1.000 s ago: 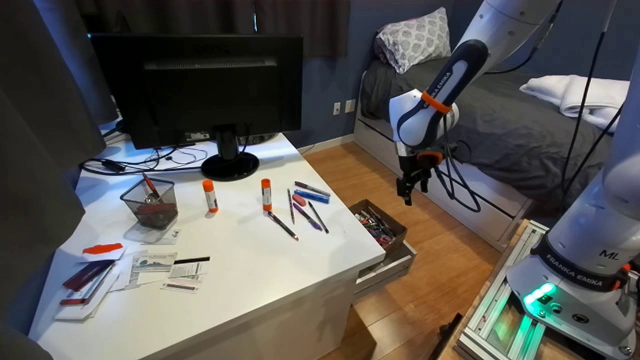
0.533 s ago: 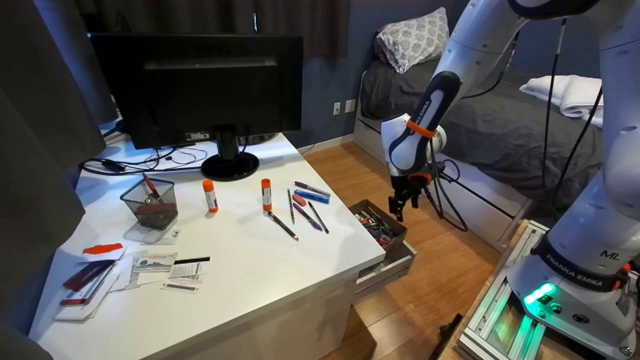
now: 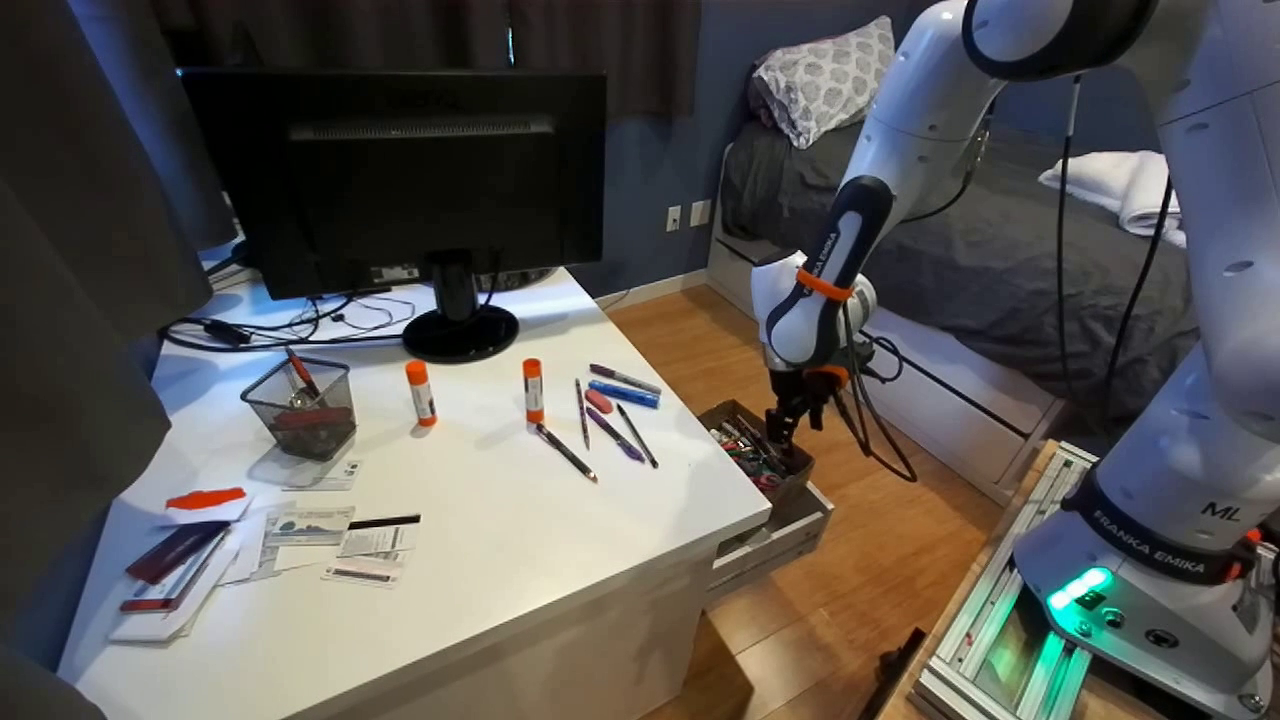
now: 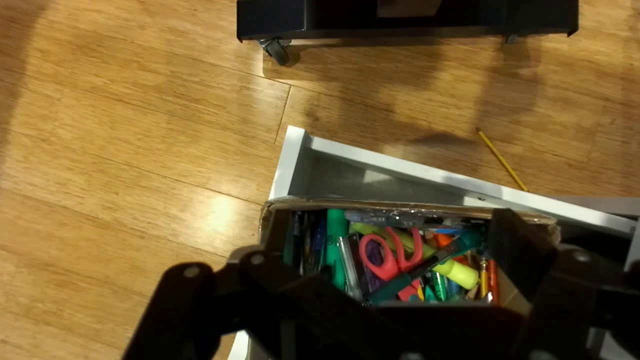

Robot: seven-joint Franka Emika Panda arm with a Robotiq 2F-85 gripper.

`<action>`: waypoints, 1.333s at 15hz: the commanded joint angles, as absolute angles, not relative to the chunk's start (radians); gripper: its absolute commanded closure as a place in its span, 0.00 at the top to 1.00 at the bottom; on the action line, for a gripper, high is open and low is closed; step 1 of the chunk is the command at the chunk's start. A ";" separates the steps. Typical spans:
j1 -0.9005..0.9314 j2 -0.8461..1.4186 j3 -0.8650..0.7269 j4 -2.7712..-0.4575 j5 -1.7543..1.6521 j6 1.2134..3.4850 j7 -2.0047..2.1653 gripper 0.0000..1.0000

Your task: Remove the purple marker from the box and put it on the desk

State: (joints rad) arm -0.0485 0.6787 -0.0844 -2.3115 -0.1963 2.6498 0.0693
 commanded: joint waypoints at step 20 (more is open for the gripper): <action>-0.013 0.976 -0.075 -2.073 -0.145 2.909 0.009 0.66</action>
State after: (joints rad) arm -0.0414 0.9314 -0.0613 -2.1122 -0.1684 2.8798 0.0185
